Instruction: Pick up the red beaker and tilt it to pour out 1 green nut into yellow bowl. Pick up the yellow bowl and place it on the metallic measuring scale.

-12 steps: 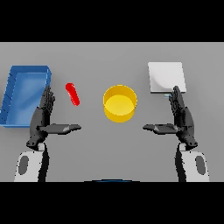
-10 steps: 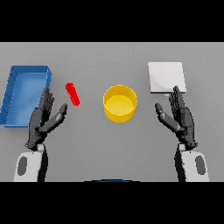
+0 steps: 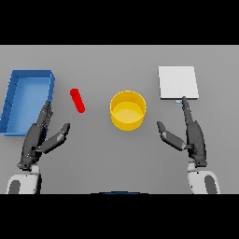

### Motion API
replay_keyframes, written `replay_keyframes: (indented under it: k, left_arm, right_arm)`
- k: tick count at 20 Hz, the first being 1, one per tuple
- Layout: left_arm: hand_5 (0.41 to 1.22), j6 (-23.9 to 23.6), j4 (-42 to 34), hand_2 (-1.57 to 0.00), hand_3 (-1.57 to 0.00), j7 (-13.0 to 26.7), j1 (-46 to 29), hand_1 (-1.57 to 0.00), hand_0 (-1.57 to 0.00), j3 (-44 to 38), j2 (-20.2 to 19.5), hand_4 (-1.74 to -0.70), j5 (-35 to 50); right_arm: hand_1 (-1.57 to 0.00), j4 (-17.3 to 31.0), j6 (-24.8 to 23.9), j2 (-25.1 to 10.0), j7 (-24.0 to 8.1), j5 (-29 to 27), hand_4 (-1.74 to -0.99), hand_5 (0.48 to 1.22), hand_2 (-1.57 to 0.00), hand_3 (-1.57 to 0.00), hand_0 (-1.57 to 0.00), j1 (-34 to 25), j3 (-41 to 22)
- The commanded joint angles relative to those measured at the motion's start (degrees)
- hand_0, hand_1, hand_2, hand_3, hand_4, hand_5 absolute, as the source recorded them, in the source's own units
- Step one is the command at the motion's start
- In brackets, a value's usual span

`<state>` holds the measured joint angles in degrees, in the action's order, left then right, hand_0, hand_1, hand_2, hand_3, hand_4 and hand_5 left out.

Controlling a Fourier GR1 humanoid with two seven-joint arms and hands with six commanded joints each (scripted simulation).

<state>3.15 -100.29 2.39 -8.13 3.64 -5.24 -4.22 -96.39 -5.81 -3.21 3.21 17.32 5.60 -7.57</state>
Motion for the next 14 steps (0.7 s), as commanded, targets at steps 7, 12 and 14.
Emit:
replay_keyframes:
  k: [7, 12, 14]
  left_arm:
    - [0.611, -0.7, 6.6, 0.0, 0.0, -1.5, 4.3, 0.0, 0.0, 1.7, 1.3, -1.19, -3.7]
    - [0.636, -2.7, 16.1, 0.0, 0.0, -3.2, 11.7, 0.0, 0.0, 0.5, 1.6, -1.23, -6.2]
    - [0.65, -2.6, 19.4, 0.0, 0.0, -3.5, 14.6, 0.0, 0.0, -0.3, 1.6, -1.25, -5.9]
  right_arm:
    - [0.0, -1.3, 1.7, -0.1, 1.1, -2.5, -1.23, 0.617, 0.0, 0.0, 0.0, 1.2, 0.3]
    - [0.0, -2.0, 2.8, -0.4, 2.7, -3.6, -1.267, 0.632, 0.0, 0.0, 0.0, 1.9, 0.4]
    - [0.0, -1.7, 3.1, -0.2, 1.4, -4.3, -1.28, 0.634, 0.0, 0.0, 0.0, 0.7, 0.6]
